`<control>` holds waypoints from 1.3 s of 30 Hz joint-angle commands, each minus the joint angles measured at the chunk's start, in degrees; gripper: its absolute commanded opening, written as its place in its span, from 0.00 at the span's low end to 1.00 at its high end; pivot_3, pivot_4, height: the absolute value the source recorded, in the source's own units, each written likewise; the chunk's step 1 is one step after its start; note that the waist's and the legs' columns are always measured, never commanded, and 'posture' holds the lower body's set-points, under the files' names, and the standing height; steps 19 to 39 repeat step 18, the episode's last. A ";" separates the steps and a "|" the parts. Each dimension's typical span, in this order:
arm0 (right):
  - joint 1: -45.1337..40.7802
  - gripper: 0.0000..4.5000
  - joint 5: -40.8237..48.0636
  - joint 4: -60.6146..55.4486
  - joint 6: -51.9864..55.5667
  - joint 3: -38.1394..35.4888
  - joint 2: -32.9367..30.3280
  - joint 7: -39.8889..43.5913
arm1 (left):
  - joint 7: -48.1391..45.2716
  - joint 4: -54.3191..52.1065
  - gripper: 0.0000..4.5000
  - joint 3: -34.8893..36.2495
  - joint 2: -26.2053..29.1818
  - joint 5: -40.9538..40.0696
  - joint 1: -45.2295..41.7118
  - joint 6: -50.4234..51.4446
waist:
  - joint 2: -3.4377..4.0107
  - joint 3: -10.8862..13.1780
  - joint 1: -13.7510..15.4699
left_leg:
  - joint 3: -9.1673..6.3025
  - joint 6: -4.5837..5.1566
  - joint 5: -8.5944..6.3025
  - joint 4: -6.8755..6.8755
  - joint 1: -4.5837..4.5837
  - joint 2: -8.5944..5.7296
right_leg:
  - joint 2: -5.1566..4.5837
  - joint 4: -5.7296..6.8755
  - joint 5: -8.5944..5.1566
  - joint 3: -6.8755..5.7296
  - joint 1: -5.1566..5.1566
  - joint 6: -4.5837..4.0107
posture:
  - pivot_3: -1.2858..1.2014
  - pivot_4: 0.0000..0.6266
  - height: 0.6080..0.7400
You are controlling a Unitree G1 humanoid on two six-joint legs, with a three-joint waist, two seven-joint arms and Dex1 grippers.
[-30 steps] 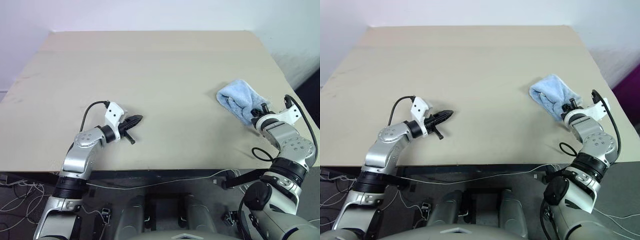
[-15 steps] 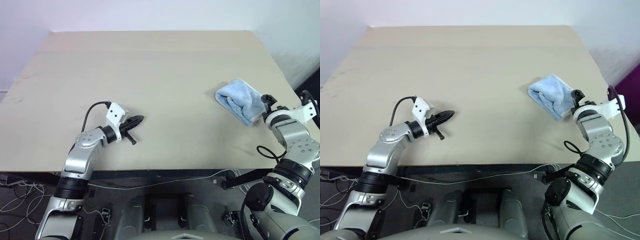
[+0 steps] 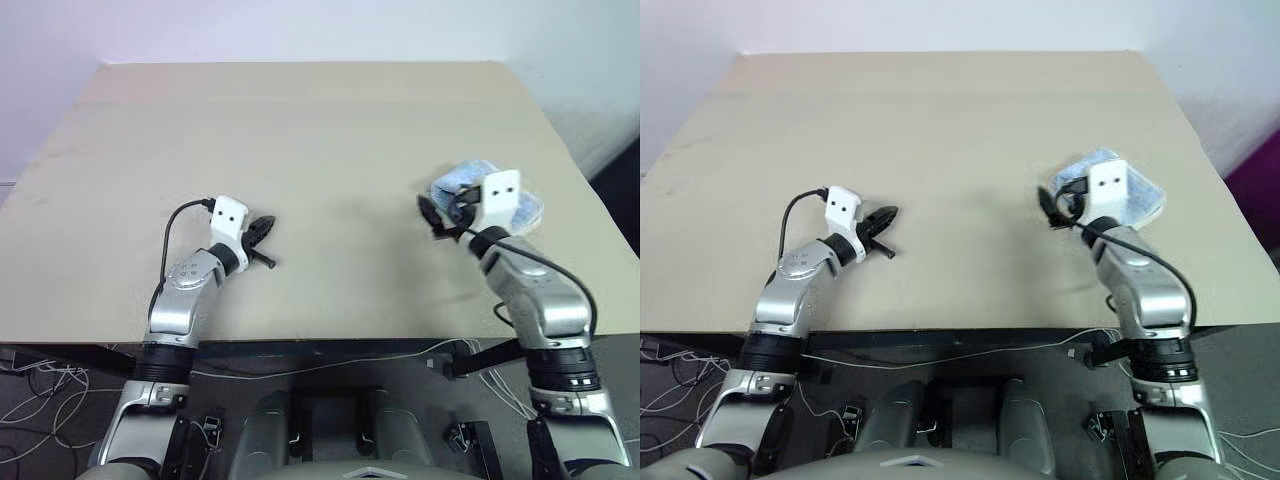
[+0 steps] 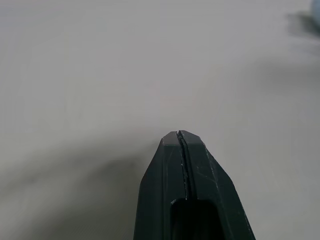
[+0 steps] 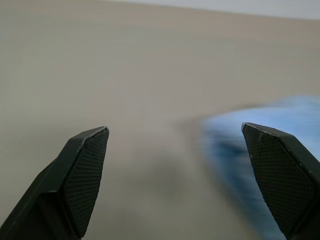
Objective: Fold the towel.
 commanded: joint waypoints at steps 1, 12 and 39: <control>0.02 0.99 -2.73 -1.49 -3.94 2.80 1.03 4.45 | 0.45 -3.31 0.00 1.78 0.06 -1.12 0.70 0.51 | -0.01 0.00 0.06 | -0.01 0.00 0.00 0.00 0.00 0.00 | 0.00 0.00 0.00 -0.01 0.00 0.00 | 0.52 0.24 1.00; -3.48 0.99 -10.74 5.35 -9.94 6.81 6.68 7.57 | 2.89 -4.41 0.00 6.10 2.73 -1.29 3.18 1.59 | -0.01 0.00 -0.03 | -0.03 -0.05 0.02 0.02 0.01 0.00 | -0.01 0.06 0.00 -0.02 -0.01 -0.01 | 0.52 0.24 1.00; -3.76 0.99 -12.20 6.04 -10.45 7.25 9.02 9.02 | 3.72 -7.09 0.00 6.09 2.39 -1.12 4.43 3.13 | -0.01 0.00 -0.01 | -0.03 -0.08 0.04 0.02 0.01 -0.01 | -0.02 0.08 0.00 -0.03 0.00 -0.01 | 0.52 0.24 1.00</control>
